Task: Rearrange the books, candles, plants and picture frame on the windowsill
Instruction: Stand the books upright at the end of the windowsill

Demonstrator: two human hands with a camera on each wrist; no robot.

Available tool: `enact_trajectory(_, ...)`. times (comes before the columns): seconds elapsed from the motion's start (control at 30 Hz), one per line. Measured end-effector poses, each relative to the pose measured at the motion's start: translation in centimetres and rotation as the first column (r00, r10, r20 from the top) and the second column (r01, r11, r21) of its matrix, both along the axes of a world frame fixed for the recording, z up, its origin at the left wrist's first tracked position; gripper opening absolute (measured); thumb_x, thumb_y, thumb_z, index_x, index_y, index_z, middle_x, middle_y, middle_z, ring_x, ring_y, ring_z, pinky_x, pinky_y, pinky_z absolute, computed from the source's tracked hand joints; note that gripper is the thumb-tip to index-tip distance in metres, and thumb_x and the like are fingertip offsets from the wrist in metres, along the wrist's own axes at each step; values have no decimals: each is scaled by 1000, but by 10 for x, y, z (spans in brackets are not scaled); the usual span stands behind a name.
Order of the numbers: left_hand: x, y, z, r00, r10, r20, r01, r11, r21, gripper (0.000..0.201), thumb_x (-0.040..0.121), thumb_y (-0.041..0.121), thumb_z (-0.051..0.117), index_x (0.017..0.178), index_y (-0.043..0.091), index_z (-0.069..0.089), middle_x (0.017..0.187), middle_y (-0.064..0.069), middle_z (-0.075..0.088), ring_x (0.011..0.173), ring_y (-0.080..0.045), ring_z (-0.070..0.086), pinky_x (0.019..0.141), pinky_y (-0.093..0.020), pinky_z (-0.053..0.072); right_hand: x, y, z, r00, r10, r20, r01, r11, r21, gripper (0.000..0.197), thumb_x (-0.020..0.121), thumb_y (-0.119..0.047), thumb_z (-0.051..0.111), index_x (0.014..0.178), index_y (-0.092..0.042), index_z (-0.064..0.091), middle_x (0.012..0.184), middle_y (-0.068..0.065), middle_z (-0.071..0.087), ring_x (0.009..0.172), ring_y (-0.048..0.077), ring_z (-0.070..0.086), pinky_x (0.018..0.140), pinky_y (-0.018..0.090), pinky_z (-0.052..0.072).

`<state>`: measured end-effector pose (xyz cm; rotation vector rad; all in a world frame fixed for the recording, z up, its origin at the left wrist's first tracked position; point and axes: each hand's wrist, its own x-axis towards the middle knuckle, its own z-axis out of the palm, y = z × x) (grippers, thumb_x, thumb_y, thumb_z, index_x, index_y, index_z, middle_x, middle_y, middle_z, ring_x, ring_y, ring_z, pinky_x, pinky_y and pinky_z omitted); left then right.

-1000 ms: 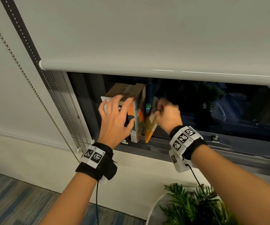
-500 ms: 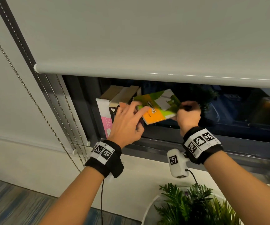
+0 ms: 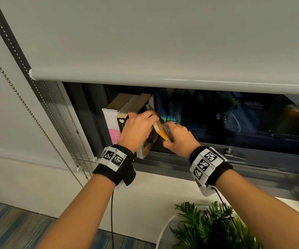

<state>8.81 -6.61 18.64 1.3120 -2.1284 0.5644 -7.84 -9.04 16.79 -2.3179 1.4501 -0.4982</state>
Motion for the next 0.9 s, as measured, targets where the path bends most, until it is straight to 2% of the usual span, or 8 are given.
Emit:
enact_trajectory(0.07,2,2,1,1000,17,-13,-18,999,-45,24,80,12,69,104,11,68,105,-10,68,89,-30,64,75,-38,48,9,0,-6,999,-37,7,37,999,14,38,85,-21,59,120,-16,45,103,9,59,97,33,59,73,31,40)
enact_trajectory(0.13,10,5,3,989,144,-45,-147,985,-94,30,85,29,62,110,14,65,106,-9,65,94,-29,57,82,-38,37,18,-1,-18,992,-97,80,84,985,149,32,85,-19,57,114,-15,44,93,8,59,90,34,61,70,32,44)
enact_trajectory(0.23,32,12,-2,966,238,-104,-242,970,-20,49,80,44,64,120,16,58,113,-6,59,106,-25,52,95,-37,33,28,-5,-36,971,-157,178,110,962,248,36,87,-15,56,120,-12,42,99,12,62,92,34,63,79,40,54)
enact_trajectory(0.33,51,17,-10,977,215,0,-213,971,107,78,69,52,72,133,19,43,130,-5,50,124,-25,44,109,-42,24,38,-11,-46,959,-96,268,15,957,289,49,89,-15,61,133,-13,40,101,8,65,95,28,66,86,37,55)
enact_trajectory(0.43,55,16,-13,957,258,130,-274,953,131,108,57,49,84,143,17,28,136,-8,45,130,-27,40,111,-52,20,51,-20,-56,966,-62,252,-24,946,323,68,88,-19,64,145,-18,26,106,10,64,95,28,64,86,45,56)
enact_trajectory(0.57,51,11,-16,952,288,105,-296,952,73,90,65,38,83,139,18,36,129,-7,50,124,-27,45,108,-48,22,63,-28,-67,976,-79,205,27,969,244,64,86,-27,66,140,-20,33,128,11,55,110,30,59,93,47,52)
enact_trajectory(0.67,48,8,-16,955,288,70,-292,954,60,80,67,41,81,133,18,42,126,-7,52,122,-27,47,107,-47,24,61,-29,-67,983,-75,165,41,980,196,67,82,-28,71,138,-18,37,129,8,48,116,28,53,101,43,46)
enact_trajectory(0.9,55,13,-16,955,296,12,-296,952,71,104,60,59,78,144,17,32,137,-7,46,131,-27,40,109,-52,23,46,-34,-57,967,-89,237,59,990,131,82,68,-34,83,137,-21,40,123,3,43,111,25,55,98,43,49)
